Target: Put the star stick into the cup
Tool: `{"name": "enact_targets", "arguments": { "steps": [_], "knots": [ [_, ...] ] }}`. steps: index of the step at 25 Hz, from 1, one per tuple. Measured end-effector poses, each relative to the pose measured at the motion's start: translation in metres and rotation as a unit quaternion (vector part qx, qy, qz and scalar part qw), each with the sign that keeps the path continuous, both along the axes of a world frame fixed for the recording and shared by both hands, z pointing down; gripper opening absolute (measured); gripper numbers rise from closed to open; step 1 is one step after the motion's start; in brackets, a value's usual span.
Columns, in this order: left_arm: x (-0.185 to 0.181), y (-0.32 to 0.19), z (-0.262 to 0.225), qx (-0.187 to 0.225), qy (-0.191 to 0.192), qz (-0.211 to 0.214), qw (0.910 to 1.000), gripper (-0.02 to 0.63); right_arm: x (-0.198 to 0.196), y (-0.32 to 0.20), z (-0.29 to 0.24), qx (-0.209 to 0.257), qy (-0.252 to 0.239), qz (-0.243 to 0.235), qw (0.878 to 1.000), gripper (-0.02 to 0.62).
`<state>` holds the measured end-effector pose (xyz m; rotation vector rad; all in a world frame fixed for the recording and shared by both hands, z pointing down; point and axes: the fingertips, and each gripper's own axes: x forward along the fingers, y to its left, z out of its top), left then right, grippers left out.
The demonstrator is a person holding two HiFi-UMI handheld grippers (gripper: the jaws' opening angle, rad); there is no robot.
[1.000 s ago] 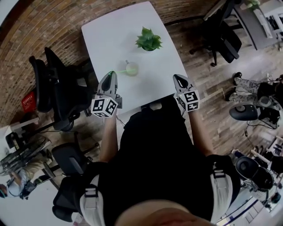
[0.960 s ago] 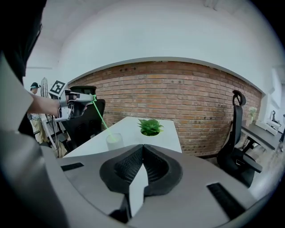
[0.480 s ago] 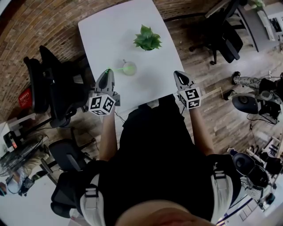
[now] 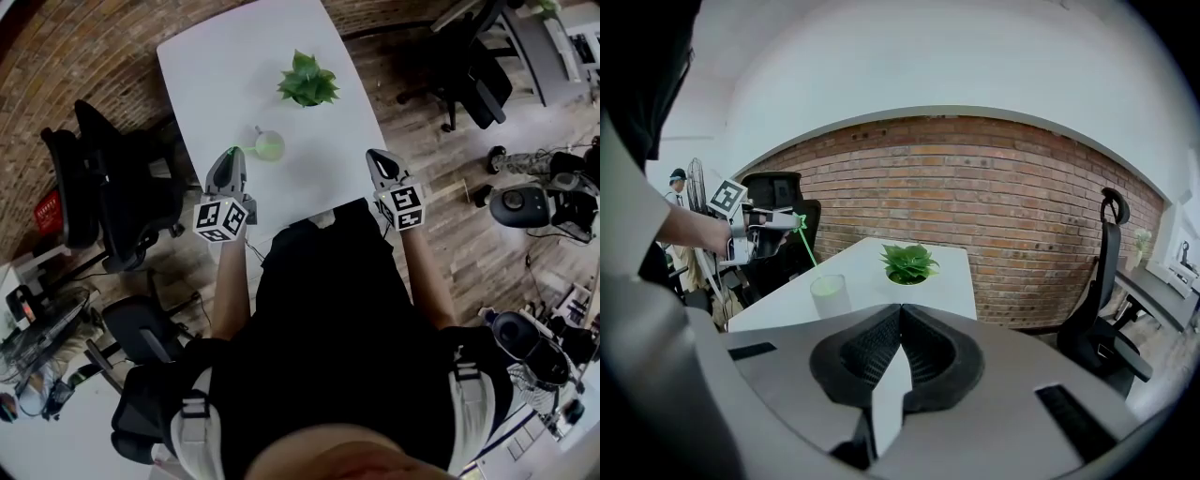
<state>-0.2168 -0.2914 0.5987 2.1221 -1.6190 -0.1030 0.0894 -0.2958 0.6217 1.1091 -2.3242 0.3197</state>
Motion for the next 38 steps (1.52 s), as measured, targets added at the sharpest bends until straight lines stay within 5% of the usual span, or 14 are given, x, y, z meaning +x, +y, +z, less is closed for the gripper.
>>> {"name": "enact_targets", "arguments": {
  "steps": [38],
  "knots": [
    [-0.03, 0.007, 0.046, -0.041, -0.003, -0.037, 0.9985, 0.032, -0.004, 0.013, -0.016, 0.01, -0.005, 0.011, 1.0, -0.002]
  ]
}}
